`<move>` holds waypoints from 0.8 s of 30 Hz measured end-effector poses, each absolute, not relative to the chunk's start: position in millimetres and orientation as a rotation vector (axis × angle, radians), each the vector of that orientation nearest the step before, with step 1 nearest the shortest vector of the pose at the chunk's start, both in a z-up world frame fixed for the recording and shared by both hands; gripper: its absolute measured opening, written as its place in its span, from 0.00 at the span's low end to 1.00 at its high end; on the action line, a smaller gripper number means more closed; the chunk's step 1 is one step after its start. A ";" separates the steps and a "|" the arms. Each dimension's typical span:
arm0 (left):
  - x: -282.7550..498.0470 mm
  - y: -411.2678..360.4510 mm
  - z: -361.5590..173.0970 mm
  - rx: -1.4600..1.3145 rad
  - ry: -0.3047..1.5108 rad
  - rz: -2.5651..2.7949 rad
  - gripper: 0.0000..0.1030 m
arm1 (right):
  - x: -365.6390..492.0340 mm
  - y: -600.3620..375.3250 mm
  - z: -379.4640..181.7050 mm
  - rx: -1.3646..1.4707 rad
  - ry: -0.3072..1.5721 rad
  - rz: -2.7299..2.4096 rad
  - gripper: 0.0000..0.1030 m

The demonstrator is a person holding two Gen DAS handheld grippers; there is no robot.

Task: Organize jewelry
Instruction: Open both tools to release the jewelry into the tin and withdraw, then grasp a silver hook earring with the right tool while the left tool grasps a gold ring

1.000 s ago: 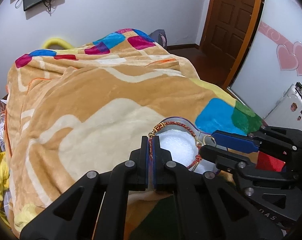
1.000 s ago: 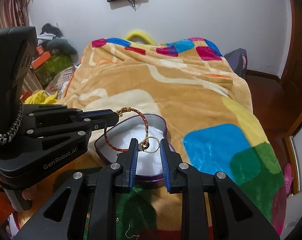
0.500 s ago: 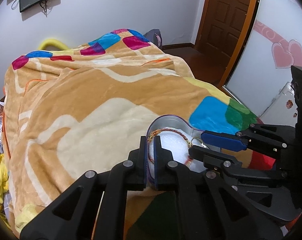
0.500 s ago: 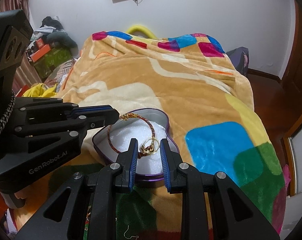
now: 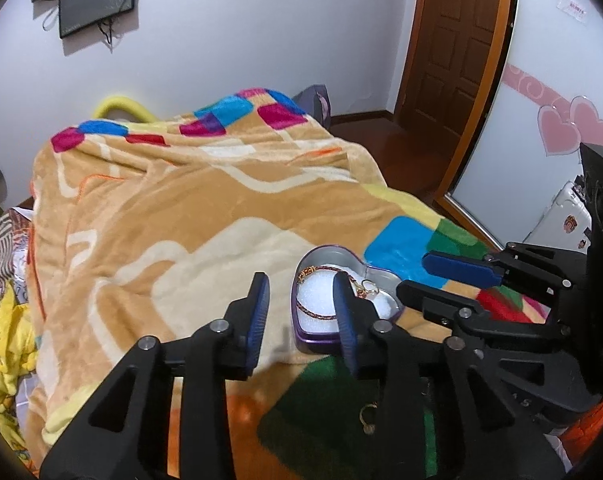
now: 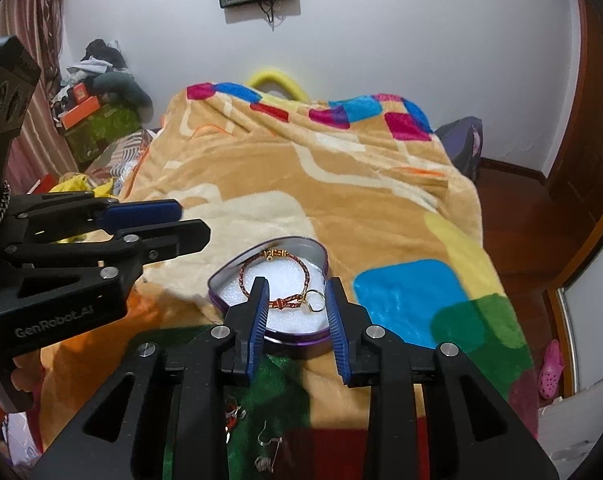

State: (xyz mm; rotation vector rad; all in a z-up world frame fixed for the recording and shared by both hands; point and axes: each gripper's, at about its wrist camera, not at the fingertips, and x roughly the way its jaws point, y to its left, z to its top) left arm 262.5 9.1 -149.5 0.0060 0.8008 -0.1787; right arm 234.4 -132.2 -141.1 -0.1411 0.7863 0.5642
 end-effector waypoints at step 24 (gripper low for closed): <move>187.8 3.7 -141.3 -0.004 0.822 -0.170 0.44 | 175.3 -170.2 -124.7 -0.136 0.739 0.508 0.38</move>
